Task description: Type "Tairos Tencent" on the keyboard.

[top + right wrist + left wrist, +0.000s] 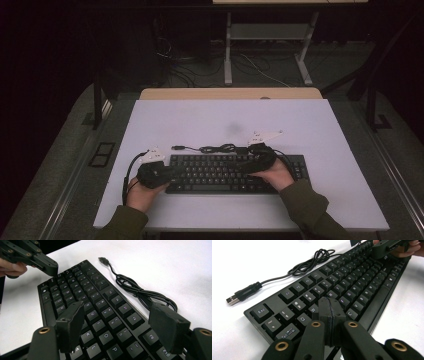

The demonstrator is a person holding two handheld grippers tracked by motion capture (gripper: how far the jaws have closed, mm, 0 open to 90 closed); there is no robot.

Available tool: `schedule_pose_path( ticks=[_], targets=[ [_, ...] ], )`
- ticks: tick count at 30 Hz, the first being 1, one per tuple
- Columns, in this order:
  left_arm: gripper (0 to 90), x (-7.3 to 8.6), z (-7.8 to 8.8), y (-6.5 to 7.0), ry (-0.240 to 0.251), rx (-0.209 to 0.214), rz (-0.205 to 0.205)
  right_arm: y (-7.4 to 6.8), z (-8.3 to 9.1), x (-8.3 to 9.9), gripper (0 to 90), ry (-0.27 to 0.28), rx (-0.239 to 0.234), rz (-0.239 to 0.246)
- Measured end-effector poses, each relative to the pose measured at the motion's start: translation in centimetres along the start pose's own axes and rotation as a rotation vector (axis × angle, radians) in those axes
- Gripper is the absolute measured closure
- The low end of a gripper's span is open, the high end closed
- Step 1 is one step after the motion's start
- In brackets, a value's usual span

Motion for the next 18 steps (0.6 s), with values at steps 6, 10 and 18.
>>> schedule_pose_path(
  ticks=[6, 10, 18],
  targets=[
    [89.2, -0.1, -0.6, -0.1, -0.022, 0.006, -0.003, -0.1, -0.1, 0.0, 27.9, -0.004, 0.000, 0.003],
    [89.3, -0.2, -1.0, -0.1, -0.038, 0.014, -0.010, -0.1, -0.1, 0.1, 27.5, -0.005, 0.001, 0.004],
    [89.3, -0.3, -1.9, 0.1, -0.067, 0.017, -0.021, -0.1, -0.1, 0.1, 27.1, -0.008, 0.003, 0.005]
  ],
)
Point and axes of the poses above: each handheld gripper's, and its own axes: z roughly backward along the jaws, x roughly out of its underside, y roughly to its right, the point moved 4 cm from there along -z, roughly forward along the jaws, and after that the axes turned 10 degrees about -y, right-handed, at the moved point
